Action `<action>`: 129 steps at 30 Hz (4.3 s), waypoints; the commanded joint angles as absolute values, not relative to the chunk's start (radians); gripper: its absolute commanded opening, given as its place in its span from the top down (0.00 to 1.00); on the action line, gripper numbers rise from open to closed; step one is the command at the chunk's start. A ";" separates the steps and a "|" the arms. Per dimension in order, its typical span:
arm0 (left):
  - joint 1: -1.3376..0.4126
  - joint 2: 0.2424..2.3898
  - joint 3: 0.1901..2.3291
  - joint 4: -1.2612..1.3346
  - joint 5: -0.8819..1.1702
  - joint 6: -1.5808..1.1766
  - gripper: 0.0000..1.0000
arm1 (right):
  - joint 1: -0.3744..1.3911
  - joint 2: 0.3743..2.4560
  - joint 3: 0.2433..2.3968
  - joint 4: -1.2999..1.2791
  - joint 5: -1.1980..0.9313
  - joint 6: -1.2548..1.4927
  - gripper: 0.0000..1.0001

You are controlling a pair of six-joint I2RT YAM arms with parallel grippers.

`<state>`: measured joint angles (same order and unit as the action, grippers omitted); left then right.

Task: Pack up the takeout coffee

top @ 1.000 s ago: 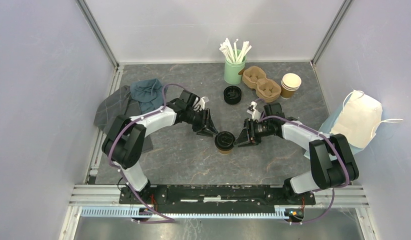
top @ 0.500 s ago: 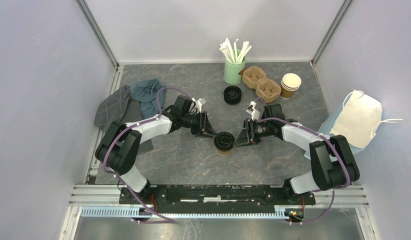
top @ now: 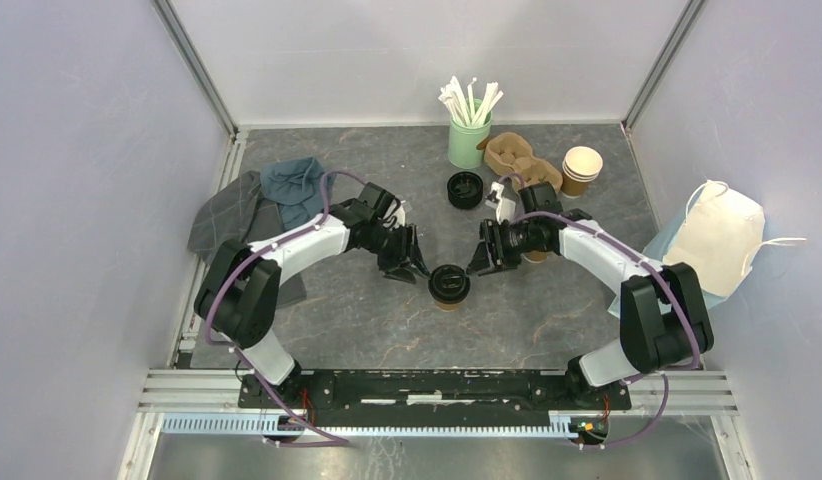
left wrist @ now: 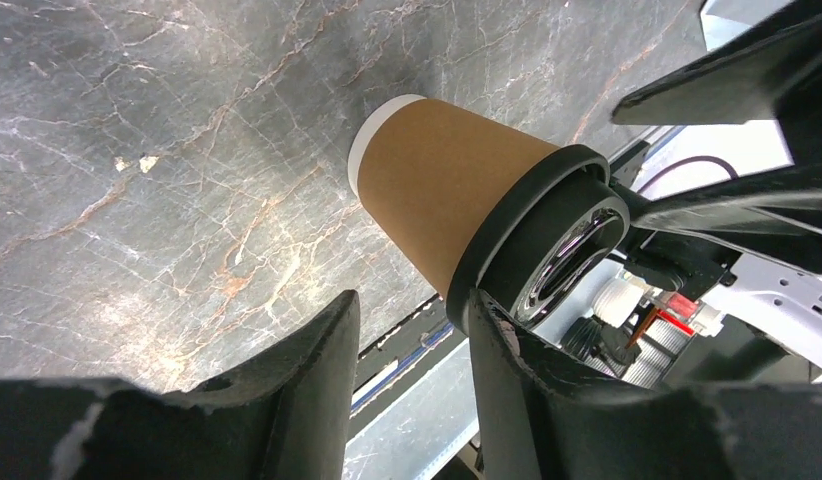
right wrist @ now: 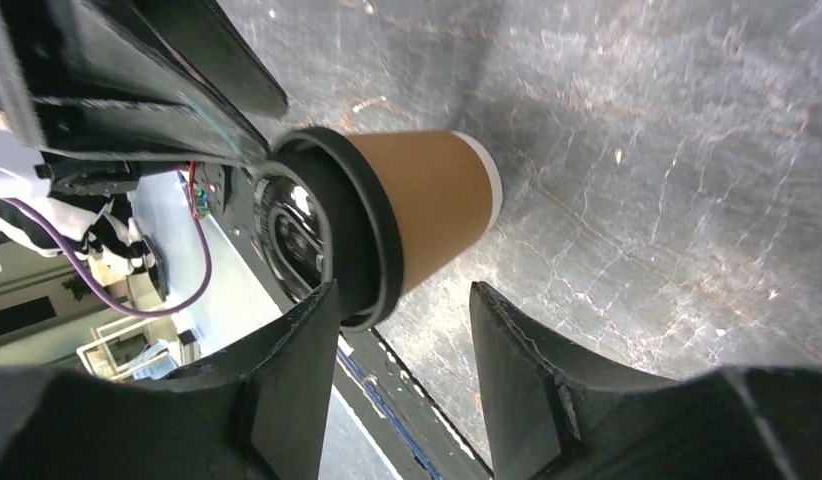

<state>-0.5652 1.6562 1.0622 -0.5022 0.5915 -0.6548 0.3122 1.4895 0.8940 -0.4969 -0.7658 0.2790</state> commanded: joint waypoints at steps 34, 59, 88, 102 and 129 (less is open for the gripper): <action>-0.448 1.426 1.109 -0.755 0.334 -0.594 0.11 | 0.841 1.647 1.363 -0.867 -0.025 0.027 0.02; -0.448 1.403 1.072 -0.750 0.336 -0.593 0.11 | 0.882 1.673 1.008 -0.745 0.205 0.087 0.29; -0.513 1.826 1.187 -0.358 0.782 -0.733 0.12 | 0.709 1.544 1.090 -0.615 -0.044 -0.051 0.24; -0.530 1.927 1.239 -0.347 0.706 -0.718 0.12 | 0.710 1.557 1.110 -0.613 -0.067 -0.043 0.24; -0.560 1.945 1.312 -0.550 0.520 -0.574 0.17 | 0.681 1.540 1.269 -0.757 0.017 -0.011 0.13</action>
